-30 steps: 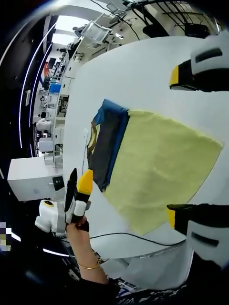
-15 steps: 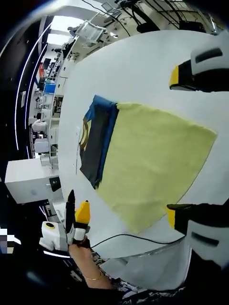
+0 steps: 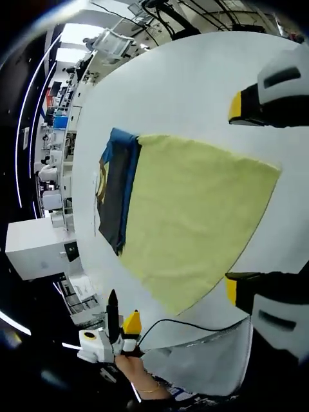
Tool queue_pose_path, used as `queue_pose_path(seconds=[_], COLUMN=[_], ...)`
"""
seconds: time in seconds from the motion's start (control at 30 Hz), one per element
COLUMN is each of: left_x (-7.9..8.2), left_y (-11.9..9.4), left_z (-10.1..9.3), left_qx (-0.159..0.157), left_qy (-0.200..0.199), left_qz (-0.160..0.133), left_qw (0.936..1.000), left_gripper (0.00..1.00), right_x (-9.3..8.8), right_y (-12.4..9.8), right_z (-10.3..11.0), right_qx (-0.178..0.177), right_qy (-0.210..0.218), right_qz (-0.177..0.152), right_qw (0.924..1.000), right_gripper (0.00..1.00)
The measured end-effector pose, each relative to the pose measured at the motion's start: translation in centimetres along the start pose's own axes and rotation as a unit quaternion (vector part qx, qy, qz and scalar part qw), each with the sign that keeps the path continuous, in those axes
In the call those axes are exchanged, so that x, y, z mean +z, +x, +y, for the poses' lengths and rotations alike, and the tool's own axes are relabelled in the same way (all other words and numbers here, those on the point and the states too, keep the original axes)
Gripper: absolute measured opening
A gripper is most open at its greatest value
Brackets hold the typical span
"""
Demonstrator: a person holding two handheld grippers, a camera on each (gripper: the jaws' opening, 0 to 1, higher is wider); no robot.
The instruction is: Fold the garment on the visible template until the final outline fits inside the template.
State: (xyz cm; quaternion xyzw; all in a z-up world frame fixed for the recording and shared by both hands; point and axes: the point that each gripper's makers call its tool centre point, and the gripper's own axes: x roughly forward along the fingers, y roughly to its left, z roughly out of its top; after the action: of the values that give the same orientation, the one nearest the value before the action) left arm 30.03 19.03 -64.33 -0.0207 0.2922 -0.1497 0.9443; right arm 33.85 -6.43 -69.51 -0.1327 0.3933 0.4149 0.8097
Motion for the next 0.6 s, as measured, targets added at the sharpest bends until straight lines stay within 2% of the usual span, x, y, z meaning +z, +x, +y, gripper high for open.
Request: queue_pose_path(seconds=[0.07,0.17,0.4,0.53,0.6], left_x=[-1.4,-2.9,-5.4,-7.1,-7.8], left_y=[-0.5,-1.0,-1.9,-2.5,-2.6], left_z=[0.1,0.4,0.6,1.0,0.5], left_qx=[0.006,0.018,0.036,0.053,0.045], left_qy=[0.005,-0.006,-0.029,-0.061,-0.082], left_qz=[0.016,0.025,0.039,0.054,0.056], left_qw=[0.9998,0.9995,0.9982,0.9953,0.9941], left_gripper=[0.88,0.83,0.68,0.58,0.57], right_x=[-0.3,-0.8,-1.6,-2.1,-2.4], right_y=[-0.1,-0.3,-0.6,-0.6,-0.6], right_z=[-0.1,-0.2,-0.4,-0.7,-0.9], right_qx=[-0.005,-0.007,-0.016,-0.026,-0.029], right_qy=[-0.001,0.008,0.014,0.016,0.02], right_qz=[0.001,0.007,0.009,0.013,0.017], right_qw=[1.0,0.9999,0.9997,0.9995,0.9992], right_gripper=[0.91,0.87,0.74,0.65,0.57])
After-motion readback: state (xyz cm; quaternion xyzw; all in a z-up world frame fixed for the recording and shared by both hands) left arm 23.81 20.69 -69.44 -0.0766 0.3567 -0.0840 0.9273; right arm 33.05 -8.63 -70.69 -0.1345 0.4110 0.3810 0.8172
